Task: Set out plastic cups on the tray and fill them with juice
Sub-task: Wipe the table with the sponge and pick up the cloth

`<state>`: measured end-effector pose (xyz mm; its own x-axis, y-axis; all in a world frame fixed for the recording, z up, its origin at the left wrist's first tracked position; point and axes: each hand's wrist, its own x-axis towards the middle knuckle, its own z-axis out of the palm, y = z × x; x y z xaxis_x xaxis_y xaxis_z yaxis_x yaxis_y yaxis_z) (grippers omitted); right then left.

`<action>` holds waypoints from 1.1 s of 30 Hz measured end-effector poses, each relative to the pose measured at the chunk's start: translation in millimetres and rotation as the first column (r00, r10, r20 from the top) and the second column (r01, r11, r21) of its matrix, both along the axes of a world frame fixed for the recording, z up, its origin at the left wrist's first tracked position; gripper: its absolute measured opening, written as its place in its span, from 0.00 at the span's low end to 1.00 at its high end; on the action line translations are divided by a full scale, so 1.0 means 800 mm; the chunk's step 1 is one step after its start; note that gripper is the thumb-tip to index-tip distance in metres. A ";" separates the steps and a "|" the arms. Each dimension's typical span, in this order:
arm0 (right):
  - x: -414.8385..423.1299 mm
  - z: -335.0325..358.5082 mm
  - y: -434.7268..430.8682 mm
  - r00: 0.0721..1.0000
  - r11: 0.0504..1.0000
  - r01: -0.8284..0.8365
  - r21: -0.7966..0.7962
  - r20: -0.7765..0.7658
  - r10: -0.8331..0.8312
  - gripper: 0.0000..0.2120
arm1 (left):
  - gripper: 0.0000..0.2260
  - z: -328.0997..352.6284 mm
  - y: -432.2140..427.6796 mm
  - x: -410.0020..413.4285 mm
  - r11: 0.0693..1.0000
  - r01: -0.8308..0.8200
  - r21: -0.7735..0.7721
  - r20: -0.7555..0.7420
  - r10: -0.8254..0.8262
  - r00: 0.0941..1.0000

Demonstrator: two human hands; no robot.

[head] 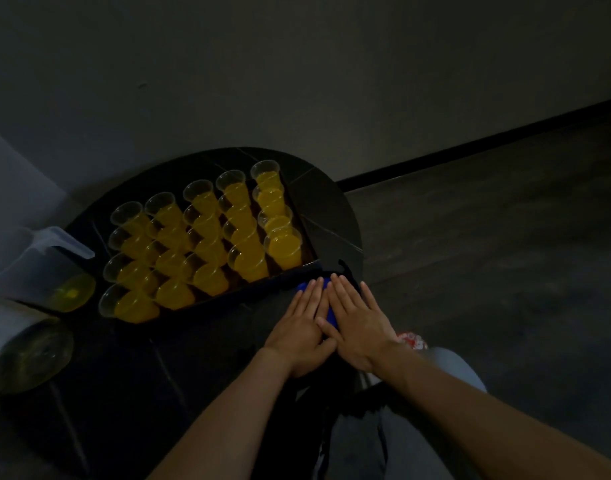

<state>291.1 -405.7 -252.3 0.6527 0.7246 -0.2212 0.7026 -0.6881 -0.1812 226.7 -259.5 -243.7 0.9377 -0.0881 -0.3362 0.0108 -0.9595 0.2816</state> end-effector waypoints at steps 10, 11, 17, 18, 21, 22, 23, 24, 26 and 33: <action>-0.055 -0.006 0.011 0.992 0.992 0.127 0.016 0.002 -0.128 0.42 | 0.40 0.000 0.022 -0.030 0.989 0.138 0.057 -0.011 -0.138 0.990; -0.059 -0.007 0.012 0.991 0.991 0.133 0.024 0.004 -0.133 0.42 | 0.40 0.001 0.023 -0.033 0.988 0.143 0.059 -0.008 -0.143 0.990; -0.081 -0.010 0.019 0.991 0.988 0.136 0.067 -0.003 -0.136 0.44 | 0.40 0.008 0.030 -0.054 0.983 0.172 0.068 -0.024 -0.171 0.985; -0.086 -0.010 0.021 0.991 0.987 0.135 0.084 0.003 -0.136 0.44 | 0.40 0.008 0.032 -0.059 0.984 0.169 0.059 -0.026 -0.168 0.985; -0.103 -0.014 0.031 0.991 0.984 0.136 0.119 0.000 -0.137 0.45 | 0.41 0.008 0.042 -0.076 0.987 0.158 0.022 -0.037 -0.157 0.987; -0.109 -0.016 0.036 0.990 0.980 0.137 0.141 0.001 -0.139 0.46 | 0.41 0.008 0.046 -0.083 0.987 0.158 0.019 -0.035 -0.157 0.987; -0.116 -0.018 0.040 0.991 0.980 0.134 0.146 0.003 -0.136 0.46 | 0.41 0.008 0.051 -0.091 0.987 0.157 0.020 -0.031 -0.157 0.987; -0.123 -0.020 0.045 0.991 0.983 0.129 0.134 0.004 -0.131 0.45 | 0.42 0.007 0.055 -0.099 0.988 0.155 0.022 -0.030 -0.155 0.987; -0.137 -0.019 0.057 0.993 0.986 0.118 0.119 0.008 -0.120 0.43 | 0.42 0.006 0.064 -0.117 0.989 0.142 0.029 -0.036 -0.141 0.989; -0.187 -0.022 0.100 0.998 0.988 0.050 0.146 0.019 -0.053 0.41 | 0.43 0.004 0.102 -0.182 0.998 0.056 0.000 0.000 -0.056 0.998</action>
<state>141.8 -325.4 -269.6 0.6934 0.7134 -0.1011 0.6721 -0.6909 -0.2664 81.2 -177.6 -240.8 0.9312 -0.1400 -0.3364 -0.0425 -0.9586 0.2814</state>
